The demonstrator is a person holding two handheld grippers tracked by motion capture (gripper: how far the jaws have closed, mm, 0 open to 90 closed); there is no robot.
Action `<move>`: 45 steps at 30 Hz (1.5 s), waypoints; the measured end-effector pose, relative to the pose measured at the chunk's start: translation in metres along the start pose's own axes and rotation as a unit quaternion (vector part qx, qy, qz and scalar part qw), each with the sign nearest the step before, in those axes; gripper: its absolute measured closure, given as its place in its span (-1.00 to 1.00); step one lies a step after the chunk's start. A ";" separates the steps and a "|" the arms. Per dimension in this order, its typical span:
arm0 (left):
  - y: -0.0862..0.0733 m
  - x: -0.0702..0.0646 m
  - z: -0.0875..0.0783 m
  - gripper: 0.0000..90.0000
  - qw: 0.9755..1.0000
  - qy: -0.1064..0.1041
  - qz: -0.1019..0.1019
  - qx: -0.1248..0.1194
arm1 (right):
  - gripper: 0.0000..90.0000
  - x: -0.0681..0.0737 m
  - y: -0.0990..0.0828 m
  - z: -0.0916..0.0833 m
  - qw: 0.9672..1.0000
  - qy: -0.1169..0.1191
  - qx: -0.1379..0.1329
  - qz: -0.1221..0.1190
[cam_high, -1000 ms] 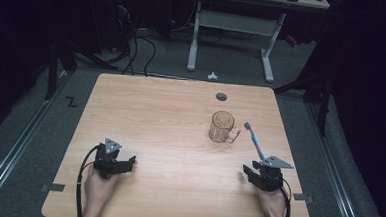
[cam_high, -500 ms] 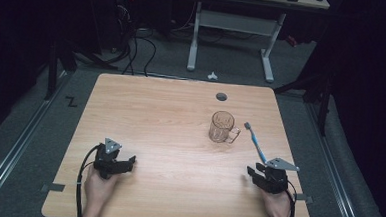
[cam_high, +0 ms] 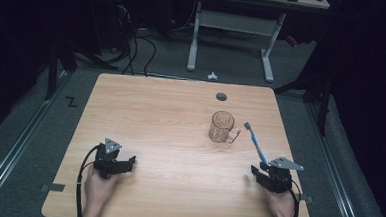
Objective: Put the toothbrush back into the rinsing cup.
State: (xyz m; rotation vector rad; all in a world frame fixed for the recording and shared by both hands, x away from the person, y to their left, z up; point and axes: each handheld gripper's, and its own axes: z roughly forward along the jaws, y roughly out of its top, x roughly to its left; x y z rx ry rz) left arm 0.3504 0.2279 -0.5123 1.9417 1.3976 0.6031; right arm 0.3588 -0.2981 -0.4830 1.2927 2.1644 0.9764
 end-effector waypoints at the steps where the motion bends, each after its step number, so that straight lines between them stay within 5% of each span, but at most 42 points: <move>1: 0.000 0.000 0.000 -0.59 1.000 0.000 0.000 0.000 | 0.29 0.000 0.001 0.000 1.000 0.000 0.000 -0.002; 12: 0.000 0.000 0.000 -0.59 1.000 0.000 0.000 0.000 | 0.32 -0.005 0.009 -0.003 1.000 -0.007 -0.003 -0.012; 45: 0.000 0.000 0.000 -0.59 1.000 0.001 0.000 0.000 | 0.41 -0.038 0.035 0.002 1.000 -0.001 0.006 0.018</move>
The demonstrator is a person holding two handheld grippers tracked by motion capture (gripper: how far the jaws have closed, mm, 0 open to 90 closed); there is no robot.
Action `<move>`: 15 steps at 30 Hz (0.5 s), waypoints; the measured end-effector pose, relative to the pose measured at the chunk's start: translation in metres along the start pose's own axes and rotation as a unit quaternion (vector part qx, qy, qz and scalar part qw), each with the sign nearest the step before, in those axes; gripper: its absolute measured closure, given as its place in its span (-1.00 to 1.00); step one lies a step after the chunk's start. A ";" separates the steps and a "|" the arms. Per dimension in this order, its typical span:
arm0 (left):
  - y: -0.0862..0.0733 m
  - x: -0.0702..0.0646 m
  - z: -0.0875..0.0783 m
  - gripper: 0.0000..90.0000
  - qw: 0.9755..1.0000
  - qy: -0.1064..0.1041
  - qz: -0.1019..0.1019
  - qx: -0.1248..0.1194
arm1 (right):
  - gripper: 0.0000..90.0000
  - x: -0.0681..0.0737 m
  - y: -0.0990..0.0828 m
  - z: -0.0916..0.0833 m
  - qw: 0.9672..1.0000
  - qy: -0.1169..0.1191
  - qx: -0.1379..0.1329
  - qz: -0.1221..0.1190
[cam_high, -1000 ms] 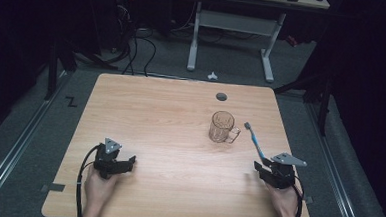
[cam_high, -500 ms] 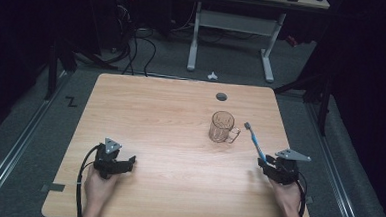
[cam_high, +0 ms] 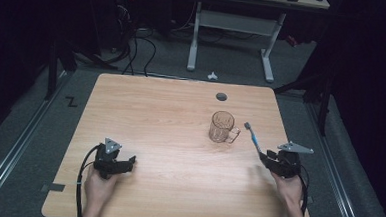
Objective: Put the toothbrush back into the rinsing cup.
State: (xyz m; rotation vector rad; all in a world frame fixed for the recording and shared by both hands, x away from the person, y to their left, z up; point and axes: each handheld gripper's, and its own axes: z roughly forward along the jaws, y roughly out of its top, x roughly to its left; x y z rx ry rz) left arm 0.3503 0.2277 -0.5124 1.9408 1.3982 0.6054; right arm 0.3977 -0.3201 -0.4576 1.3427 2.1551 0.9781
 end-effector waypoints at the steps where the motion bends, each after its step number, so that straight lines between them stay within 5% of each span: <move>1: 0.000 0.000 0.000 -0.59 1.000 0.000 0.000 0.000 | 0.41 -0.001 0.001 0.000 1.000 0.000 0.002 0.001; 15: 0.000 0.000 0.000 -0.59 1.000 0.000 0.001 0.001 | 0.42 -0.014 0.018 0.004 1.000 -0.001 0.020 0.005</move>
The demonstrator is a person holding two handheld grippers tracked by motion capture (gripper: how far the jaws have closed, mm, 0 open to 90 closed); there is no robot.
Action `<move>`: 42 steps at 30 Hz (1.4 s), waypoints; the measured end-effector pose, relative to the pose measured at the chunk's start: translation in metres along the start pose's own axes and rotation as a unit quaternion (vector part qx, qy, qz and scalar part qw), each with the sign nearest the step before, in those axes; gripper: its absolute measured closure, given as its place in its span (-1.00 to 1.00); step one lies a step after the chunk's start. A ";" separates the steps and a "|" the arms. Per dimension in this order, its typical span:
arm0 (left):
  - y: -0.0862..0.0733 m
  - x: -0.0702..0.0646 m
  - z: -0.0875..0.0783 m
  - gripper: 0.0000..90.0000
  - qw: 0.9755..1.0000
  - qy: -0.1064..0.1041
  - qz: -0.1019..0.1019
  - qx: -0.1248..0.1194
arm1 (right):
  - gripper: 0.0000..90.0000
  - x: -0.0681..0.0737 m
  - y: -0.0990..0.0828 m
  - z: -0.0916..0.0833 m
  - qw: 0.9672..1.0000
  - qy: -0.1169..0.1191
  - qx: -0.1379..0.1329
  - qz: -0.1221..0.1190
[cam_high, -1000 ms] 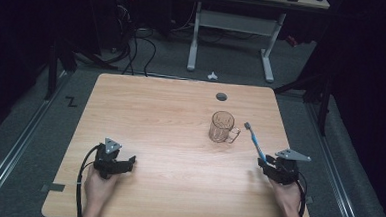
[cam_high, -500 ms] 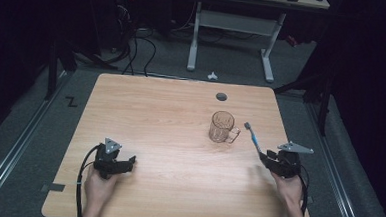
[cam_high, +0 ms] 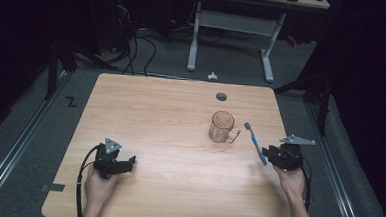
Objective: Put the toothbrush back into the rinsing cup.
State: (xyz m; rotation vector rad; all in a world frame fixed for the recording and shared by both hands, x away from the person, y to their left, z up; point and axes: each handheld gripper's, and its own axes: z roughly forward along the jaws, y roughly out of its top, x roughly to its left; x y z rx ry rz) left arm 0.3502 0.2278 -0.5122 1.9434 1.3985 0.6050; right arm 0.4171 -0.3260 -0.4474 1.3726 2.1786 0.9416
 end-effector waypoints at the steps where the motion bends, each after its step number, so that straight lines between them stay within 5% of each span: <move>1: 0.000 0.000 0.000 -0.59 1.000 0.000 0.000 0.000 | 0.42 -0.001 0.002 0.000 1.000 -0.001 0.001 0.000; 24: 0.000 0.000 0.000 -0.59 1.000 0.000 0.000 -0.001 | 0.53 -0.009 0.036 0.024 0.998 0.004 0.061 -0.012; 42: 0.000 0.000 0.000 -0.59 1.000 0.000 0.000 -0.001 | 0.54 -0.011 0.067 0.037 0.993 0.005 0.113 -0.019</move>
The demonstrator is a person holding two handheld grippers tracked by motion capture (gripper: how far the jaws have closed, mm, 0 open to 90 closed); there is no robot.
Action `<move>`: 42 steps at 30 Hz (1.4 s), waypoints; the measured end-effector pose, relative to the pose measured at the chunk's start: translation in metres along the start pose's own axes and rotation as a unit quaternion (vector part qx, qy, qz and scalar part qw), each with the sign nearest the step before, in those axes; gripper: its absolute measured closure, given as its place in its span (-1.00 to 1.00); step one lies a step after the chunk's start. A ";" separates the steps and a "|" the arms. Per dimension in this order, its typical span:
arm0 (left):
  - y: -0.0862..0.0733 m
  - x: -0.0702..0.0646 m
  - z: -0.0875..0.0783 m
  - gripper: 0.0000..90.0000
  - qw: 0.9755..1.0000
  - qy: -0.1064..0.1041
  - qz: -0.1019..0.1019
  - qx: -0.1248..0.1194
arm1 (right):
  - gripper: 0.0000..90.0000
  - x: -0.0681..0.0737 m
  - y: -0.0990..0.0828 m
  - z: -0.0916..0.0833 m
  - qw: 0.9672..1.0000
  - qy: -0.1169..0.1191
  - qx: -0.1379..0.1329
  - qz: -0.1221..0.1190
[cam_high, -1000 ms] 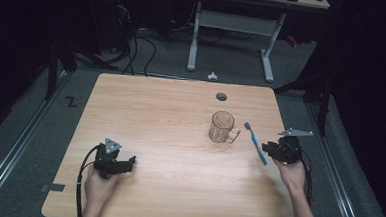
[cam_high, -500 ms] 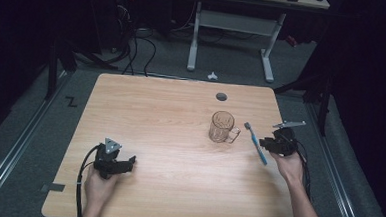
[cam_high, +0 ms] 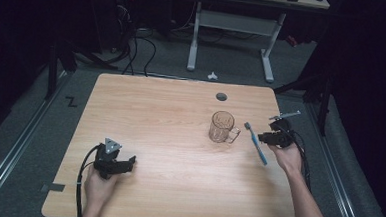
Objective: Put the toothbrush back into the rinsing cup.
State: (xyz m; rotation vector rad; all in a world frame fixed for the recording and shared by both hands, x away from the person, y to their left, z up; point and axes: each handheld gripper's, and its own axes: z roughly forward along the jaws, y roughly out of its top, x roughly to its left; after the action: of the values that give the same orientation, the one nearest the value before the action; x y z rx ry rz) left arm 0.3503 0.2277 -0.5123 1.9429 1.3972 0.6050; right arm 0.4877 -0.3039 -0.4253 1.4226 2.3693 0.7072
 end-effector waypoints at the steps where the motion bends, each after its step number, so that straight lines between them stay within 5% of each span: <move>1: 0.000 0.000 0.000 -0.59 1.000 0.000 0.000 0.000 | 0.54 0.000 0.002 0.001 1.000 0.002 0.002 0.002; 26: 0.000 0.000 0.000 -0.59 1.000 0.000 0.000 0.000 | 0.57 0.004 0.031 0.022 0.998 -0.023 0.057 -0.014; 42: 0.000 0.000 0.000 -0.59 1.000 0.000 0.000 0.000 | 0.57 0.004 0.033 0.046 0.993 -0.026 0.114 -0.014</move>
State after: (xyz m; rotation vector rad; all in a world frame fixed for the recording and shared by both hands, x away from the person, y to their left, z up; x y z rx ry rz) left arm 0.3503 0.2277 -0.5123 1.9431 1.3974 0.6051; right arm 0.5321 -0.2751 -0.4456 1.4715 2.4889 0.3978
